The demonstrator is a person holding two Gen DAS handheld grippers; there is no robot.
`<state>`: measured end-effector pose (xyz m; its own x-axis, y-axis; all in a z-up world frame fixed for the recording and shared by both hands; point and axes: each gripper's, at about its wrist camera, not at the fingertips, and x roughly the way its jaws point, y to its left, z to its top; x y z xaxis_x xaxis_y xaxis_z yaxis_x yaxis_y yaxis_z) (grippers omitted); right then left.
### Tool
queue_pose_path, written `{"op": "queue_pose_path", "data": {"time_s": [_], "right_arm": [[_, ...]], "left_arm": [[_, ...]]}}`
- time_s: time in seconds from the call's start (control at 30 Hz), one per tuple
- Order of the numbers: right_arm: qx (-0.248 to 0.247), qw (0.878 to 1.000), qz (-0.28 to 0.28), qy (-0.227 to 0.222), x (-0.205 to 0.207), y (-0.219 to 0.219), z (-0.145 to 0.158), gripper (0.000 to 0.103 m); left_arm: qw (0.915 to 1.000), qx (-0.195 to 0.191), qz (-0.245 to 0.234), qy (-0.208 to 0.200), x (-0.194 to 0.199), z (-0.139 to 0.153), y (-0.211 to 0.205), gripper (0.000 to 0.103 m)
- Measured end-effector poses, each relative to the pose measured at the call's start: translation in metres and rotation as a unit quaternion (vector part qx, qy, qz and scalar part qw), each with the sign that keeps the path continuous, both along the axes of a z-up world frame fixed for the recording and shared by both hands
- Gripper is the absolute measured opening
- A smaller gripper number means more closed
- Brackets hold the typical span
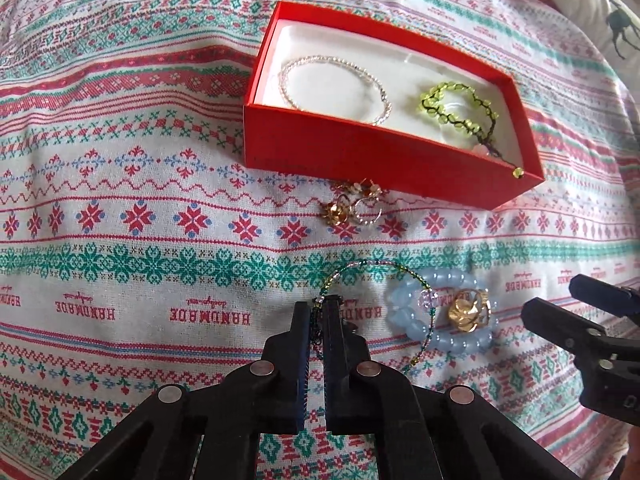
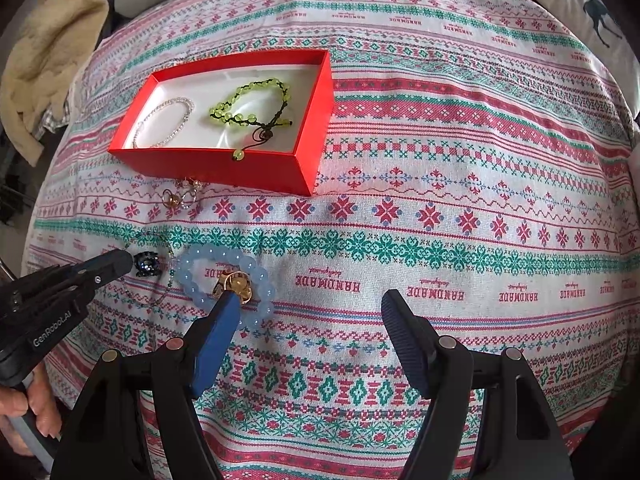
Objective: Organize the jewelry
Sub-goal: 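Grasp the thin green-beaded bracelet with the left gripper while the right approaches the blue bracelet, then grasp the light blue bead bracelet with the right gripper while the left lifts its bracelet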
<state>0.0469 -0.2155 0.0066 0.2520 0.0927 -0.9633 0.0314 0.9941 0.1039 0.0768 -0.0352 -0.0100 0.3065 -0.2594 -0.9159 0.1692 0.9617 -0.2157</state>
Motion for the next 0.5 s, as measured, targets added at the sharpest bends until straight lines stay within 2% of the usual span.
{"op": "queue_pose_path", "data": {"time_s": [0.17, 0.33, 0.5], "right_arm": [[0.0, 1.0, -0.006, 0.017, 0.004, -0.001, -0.009, 0.076], [0.019, 0.999, -0.014, 0.028, 0.007, 0.0, -0.018, 0.075], [0.016, 0.999, -0.011, 0.036, 0.012, 0.008, -0.025, 0.046]], "left_arm": [[0.9997, -0.007, -0.003, -0.021, -0.004, 0.015, 0.005, 0.0], [0.9997, -0.01, 0.0, -0.022, -0.007, 0.016, 0.014, 0.0], [0.9998, -0.009, 0.003, -0.02, -0.008, 0.014, 0.018, 0.0]]}}
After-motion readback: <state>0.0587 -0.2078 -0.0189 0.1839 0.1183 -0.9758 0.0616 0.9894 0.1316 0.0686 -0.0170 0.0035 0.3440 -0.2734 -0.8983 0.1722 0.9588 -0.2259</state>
